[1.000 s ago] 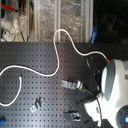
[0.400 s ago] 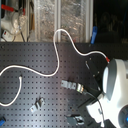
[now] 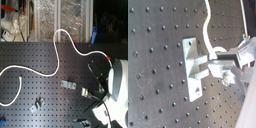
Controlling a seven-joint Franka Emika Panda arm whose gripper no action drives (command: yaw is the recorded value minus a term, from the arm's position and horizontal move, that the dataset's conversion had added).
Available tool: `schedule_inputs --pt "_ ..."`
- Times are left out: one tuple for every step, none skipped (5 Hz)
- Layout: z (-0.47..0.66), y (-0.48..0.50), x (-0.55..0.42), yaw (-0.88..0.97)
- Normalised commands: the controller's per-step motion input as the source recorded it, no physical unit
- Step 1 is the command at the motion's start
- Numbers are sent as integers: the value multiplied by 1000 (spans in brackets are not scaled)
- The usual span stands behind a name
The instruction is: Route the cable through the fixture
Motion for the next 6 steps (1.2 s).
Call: schedule_inputs --pt "81 144 -43 97" --pt "-62 308 55 337" --pt "-42 319 146 229" --pt "0 290 166 226" --pt "1 251 164 266" --pt "0 144 69 237"
